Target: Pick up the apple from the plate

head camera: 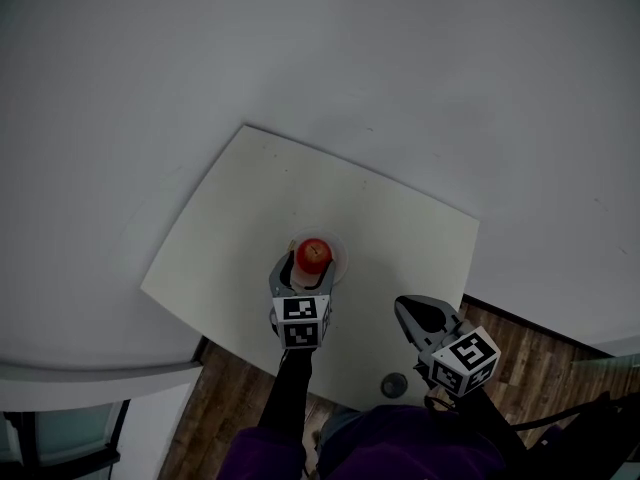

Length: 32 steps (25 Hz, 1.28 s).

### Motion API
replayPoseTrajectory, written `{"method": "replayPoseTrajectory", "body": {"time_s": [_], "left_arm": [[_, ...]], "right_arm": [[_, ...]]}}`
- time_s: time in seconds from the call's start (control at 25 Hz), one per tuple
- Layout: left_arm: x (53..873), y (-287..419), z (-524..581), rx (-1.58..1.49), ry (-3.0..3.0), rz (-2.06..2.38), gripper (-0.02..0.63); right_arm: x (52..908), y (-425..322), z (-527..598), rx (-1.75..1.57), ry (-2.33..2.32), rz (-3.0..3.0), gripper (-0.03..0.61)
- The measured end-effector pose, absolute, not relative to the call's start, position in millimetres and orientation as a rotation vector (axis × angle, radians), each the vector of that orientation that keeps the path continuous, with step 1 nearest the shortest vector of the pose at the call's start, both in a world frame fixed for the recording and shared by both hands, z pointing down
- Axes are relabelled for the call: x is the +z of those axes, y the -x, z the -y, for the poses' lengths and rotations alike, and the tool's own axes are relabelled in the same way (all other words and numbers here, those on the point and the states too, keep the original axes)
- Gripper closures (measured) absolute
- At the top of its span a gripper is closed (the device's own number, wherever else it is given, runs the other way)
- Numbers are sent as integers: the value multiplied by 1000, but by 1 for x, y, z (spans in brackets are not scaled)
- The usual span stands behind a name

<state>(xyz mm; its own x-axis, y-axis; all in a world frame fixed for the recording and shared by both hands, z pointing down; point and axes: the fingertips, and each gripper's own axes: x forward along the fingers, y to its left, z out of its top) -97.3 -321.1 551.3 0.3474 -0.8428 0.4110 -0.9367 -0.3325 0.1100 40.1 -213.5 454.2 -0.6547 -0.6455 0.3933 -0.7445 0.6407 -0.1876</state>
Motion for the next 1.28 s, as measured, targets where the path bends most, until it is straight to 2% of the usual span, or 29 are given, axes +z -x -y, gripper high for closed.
{"method": "replayPoseTrajectory", "body": {"time_s": [0.36, 1.28], "left_arm": [[586, 93, 329, 534, -2270, 1532, 236], [614, 87, 339, 630, -2220, 1474, 239]], "right_arm": [[459, -42, 213, 499, -1123, 2556, 566], [461, -45, 214, 506, -1139, 2537, 566]]}}
